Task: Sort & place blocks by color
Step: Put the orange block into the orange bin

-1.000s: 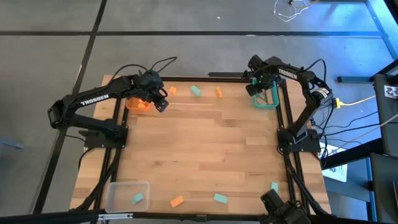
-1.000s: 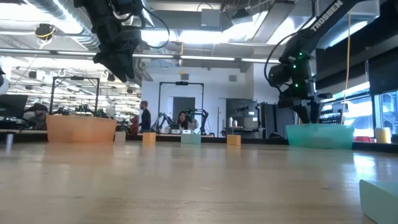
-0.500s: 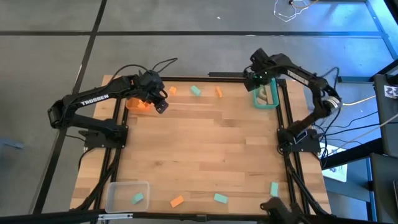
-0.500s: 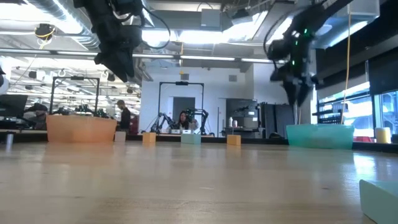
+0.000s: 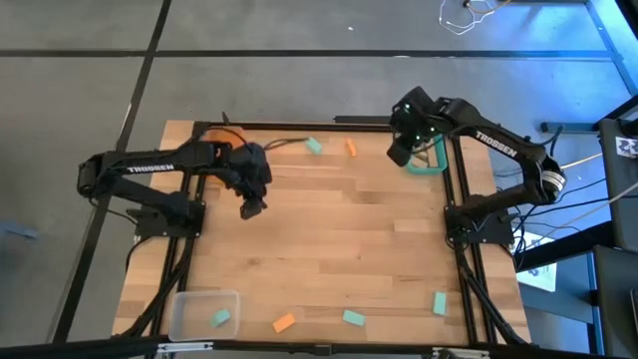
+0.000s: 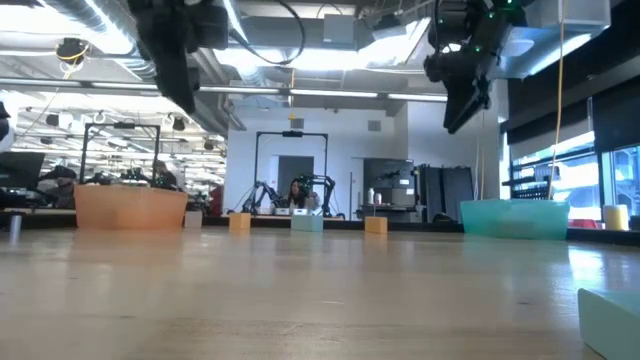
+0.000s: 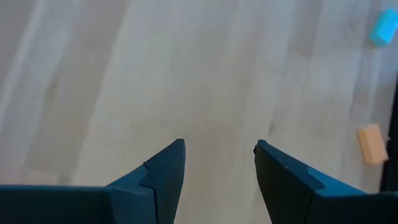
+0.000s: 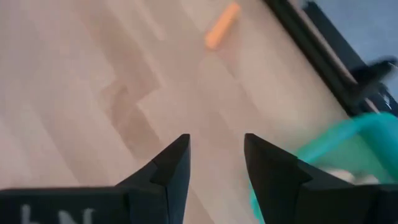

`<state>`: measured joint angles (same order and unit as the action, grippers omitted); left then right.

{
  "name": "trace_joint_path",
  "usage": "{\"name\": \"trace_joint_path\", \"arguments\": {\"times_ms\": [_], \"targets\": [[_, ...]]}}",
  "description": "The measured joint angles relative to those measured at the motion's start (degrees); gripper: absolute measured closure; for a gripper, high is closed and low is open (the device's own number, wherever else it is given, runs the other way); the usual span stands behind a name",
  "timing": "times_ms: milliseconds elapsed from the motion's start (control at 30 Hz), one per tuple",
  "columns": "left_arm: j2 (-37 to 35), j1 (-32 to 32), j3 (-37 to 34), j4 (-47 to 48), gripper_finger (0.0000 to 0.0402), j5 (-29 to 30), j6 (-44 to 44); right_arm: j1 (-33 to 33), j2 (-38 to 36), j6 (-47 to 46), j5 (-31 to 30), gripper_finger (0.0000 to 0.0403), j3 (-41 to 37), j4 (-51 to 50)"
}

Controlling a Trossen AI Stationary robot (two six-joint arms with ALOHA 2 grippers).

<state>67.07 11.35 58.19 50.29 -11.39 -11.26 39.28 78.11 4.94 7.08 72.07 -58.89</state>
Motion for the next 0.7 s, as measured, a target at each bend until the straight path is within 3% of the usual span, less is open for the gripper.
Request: {"name": "trace_joint_path", "arguments": {"times_ms": [100,233,333,400,567,700], "targets": [[0.0,-3.6,0.0,0.7,0.0219,3.6,-5.2,-1.4,0.0,0.8,0.7,0.0251,0.0,0.0],[0.0,-6.8,0.0,1.6,0.0219,18.3,-11.9,-2.5,0.0,0.8,0.6,0.0251,0.0,0.0],[0.0,-5.9,0.0,0.0,0.0219,28.9,-17.3,-3.1,0.0,0.8,0.6,0.0251,0.0,0.0],[0.0,-3.2,0.0,-2.4,0.0219,32.6,-19.7,-3.6,0.0,0.0,0.6,0.0251,0.0,0.0],[1.2,7.0,0.0,-10.5,0.0219,30.7,-24.4,-4.6,0.0,-0.2,0.6,0.0251,0.0,0.6],[2.8,16.2,0.0,-14.8,0.0219,24.7,-27.6,-5.1,0.0,-0.2,0.6,0.0251,0.0,1.8]]}}
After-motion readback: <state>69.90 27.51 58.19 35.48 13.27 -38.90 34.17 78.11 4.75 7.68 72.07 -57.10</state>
